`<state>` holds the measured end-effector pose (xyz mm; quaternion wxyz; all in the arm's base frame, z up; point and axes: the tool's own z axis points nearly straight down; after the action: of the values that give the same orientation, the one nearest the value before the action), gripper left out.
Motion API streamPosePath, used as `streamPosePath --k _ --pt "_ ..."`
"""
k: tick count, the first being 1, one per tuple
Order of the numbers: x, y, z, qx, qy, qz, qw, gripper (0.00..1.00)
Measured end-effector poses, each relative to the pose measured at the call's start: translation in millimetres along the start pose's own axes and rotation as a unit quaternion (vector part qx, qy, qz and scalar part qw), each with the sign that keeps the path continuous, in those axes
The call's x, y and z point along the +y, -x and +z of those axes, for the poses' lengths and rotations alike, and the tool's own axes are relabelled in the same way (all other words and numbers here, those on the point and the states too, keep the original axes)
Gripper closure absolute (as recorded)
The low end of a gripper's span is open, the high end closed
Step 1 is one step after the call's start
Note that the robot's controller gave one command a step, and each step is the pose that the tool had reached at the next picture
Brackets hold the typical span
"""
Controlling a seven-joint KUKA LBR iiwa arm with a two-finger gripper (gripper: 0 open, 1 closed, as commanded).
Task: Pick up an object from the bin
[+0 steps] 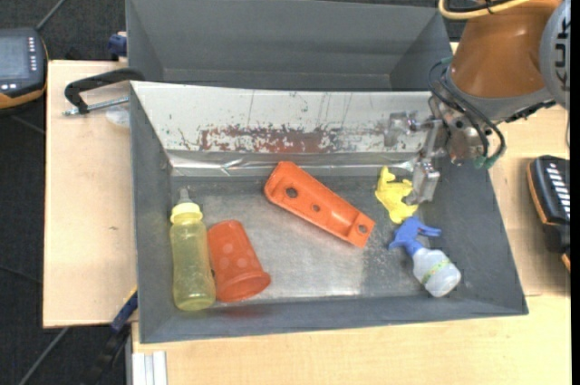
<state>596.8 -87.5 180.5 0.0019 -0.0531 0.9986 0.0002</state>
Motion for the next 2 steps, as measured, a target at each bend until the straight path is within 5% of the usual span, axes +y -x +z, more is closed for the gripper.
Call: streamPosePath --k 1,2 --pt "30.3 -8.8 18.8 0.0006 0.000 0.085 0.9964 0.00" --pt "71.7 -4.3 38.1 -0.0002 0.000 0.051 0.9987 0.00"
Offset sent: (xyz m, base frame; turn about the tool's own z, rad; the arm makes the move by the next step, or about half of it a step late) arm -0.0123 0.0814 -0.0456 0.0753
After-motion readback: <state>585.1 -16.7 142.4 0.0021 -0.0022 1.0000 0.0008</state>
